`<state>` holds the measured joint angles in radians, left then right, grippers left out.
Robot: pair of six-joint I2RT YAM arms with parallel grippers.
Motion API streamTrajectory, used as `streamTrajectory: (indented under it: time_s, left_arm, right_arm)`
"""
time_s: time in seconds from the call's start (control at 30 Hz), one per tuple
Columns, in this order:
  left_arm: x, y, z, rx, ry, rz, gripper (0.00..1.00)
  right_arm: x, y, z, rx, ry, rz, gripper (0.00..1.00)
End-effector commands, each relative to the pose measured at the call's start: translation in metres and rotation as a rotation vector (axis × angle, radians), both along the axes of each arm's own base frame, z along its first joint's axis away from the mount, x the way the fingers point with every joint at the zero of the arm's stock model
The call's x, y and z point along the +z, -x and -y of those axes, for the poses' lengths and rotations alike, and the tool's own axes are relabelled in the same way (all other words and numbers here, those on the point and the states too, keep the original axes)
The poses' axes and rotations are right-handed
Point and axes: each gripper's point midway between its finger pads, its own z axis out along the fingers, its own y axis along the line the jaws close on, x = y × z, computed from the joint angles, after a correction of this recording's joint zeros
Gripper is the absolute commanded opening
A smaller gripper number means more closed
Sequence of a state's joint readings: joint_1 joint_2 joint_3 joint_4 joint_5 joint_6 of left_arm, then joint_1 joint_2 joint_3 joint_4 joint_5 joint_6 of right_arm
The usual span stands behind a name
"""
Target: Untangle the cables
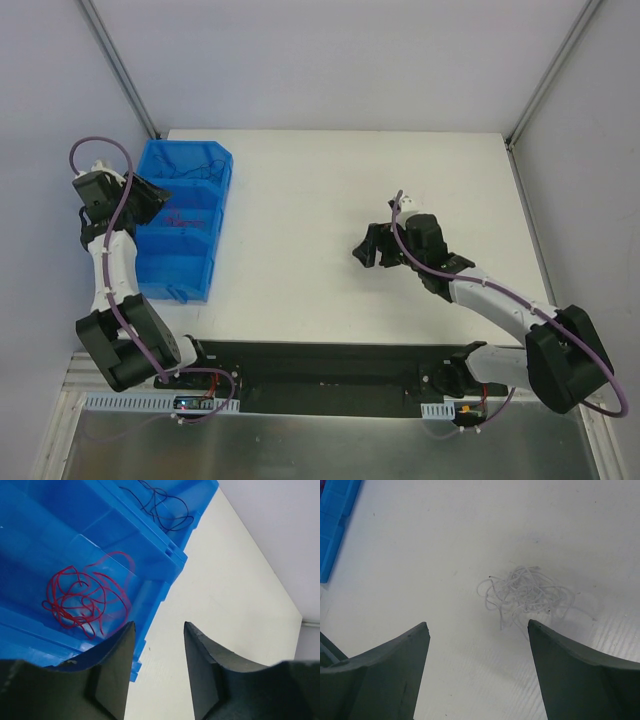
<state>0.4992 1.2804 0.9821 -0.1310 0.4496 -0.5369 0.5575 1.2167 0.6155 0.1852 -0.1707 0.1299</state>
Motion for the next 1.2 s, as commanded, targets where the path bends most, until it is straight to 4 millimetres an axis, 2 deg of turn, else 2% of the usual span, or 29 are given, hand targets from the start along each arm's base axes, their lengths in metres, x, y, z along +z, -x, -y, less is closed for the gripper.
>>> streamTrajectory:
  time_s: [0.0, 0.07, 0.2, 0.27, 0.37, 0.43, 0.53, 0.57, 0.6, 0.63, 0.73, 0.83, 1.0, 1.1, 1.17]
  left_arm:
    - [0.026, 0.001, 0.005, -0.026, -0.013, 0.082, 0.51]
    - [0.027, 0.003, 0.005, -0.019, -0.027, 0.089, 0.57]
    - [0.033, 0.002, 0.012, -0.05, -0.033, 0.115, 0.57]
    - [0.033, -0.001, 0.023, -0.104, -0.044, 0.122, 0.56]
    - [0.035, -0.008, 0.057, -0.237, -0.047, 0.136, 0.56]
    - [0.036, -0.012, 0.084, -0.335, -0.058, 0.146, 0.56]
    - [0.034, -0.012, 0.138, -0.505, -0.052, 0.16, 0.56]
    - [0.033, -0.008, 0.168, -0.607, -0.039, 0.17, 0.56]
    - [0.033, -0.007, 0.184, -0.673, -0.027, 0.177, 0.55]
    - [0.034, 0.0, 0.213, -0.779, -0.009, 0.188, 0.54]
    - [0.028, 0.02, 0.268, -0.982, 0.007, 0.199, 0.48]
    - [0.02, 0.042, 0.309, -1.124, 0.045, 0.178, 0.48]
    - [0.024, 0.073, 0.376, -1.305, 0.217, 0.086, 0.6]
    - [0.009, 0.083, 0.41, -1.356, 0.132, 0.087, 0.57]
    - [-0.002, 0.086, 0.429, -1.395, 0.093, 0.084, 0.49]
  right_arm:
    - [0.003, -0.01, 0.003, -0.032, -0.003, 0.041, 0.82]
    - [0.002, -0.011, 0.004, -0.038, 0.003, 0.041, 0.82]
    - [-0.006, -0.012, 0.004, -0.043, 0.009, 0.036, 0.82]
    - [-0.01, -0.014, 0.004, -0.051, 0.014, 0.027, 0.82]
    - [-0.017, -0.016, 0.007, -0.077, 0.041, -0.014, 0.81]
    - [-0.022, -0.015, 0.015, -0.111, 0.094, -0.059, 0.81]
    - [-0.035, -0.021, 0.033, -0.193, 0.116, -0.12, 0.78]
    - [-0.036, -0.023, 0.033, -0.195, 0.085, -0.133, 0.74]
    - [-0.036, -0.028, 0.035, -0.203, 0.05, -0.143, 0.71]
    - [-0.037, -0.03, 0.036, -0.204, 0.024, -0.149, 0.65]
    - [-0.045, -0.029, 0.041, -0.204, -0.008, -0.158, 0.53]
    - [-0.058, -0.022, 0.039, -0.185, -0.025, -0.158, 0.46]
    - [-0.059, -0.025, 0.035, -0.17, -0.034, -0.163, 0.42]
    - [-0.059, -0.025, 0.032, -0.164, -0.048, -0.176, 0.36]
    - [-0.059, -0.025, 0.028, -0.152, -0.066, -0.184, 0.29]
